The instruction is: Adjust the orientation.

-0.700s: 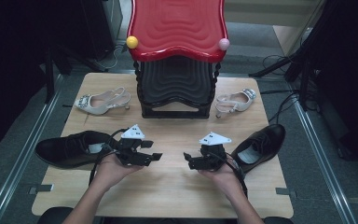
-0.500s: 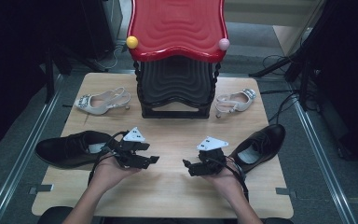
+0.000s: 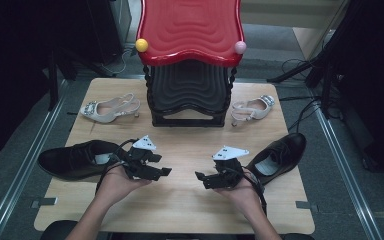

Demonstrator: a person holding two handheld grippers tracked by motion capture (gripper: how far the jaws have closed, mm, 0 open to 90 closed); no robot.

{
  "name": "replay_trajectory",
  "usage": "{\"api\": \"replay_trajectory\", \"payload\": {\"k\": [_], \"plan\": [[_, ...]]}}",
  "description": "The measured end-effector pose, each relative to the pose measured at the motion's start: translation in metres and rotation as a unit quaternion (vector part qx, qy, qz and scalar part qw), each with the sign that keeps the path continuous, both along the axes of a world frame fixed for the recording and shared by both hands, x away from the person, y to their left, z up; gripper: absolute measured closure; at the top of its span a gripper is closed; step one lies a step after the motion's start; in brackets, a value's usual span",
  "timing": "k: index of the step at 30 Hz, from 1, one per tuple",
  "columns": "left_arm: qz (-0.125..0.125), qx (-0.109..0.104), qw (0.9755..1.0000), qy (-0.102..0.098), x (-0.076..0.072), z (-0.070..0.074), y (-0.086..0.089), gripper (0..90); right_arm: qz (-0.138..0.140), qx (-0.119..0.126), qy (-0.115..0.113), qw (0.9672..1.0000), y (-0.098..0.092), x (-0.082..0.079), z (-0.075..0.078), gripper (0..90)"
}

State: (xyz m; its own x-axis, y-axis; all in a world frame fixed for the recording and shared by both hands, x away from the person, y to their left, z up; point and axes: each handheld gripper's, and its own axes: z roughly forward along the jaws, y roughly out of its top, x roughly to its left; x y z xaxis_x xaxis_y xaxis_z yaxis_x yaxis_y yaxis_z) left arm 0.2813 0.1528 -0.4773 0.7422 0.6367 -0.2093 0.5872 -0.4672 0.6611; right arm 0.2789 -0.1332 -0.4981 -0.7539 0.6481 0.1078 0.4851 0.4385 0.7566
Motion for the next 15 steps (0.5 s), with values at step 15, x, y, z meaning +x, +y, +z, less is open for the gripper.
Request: {"api": "replay_trajectory", "payload": {"k": [15], "plan": [[0.020,-0.002,0.9997,0.010,-0.004,0.017,0.016,35.3,0.022,0.005,0.017,0.9996,-0.004,0.003,0.001,38.1]]}}
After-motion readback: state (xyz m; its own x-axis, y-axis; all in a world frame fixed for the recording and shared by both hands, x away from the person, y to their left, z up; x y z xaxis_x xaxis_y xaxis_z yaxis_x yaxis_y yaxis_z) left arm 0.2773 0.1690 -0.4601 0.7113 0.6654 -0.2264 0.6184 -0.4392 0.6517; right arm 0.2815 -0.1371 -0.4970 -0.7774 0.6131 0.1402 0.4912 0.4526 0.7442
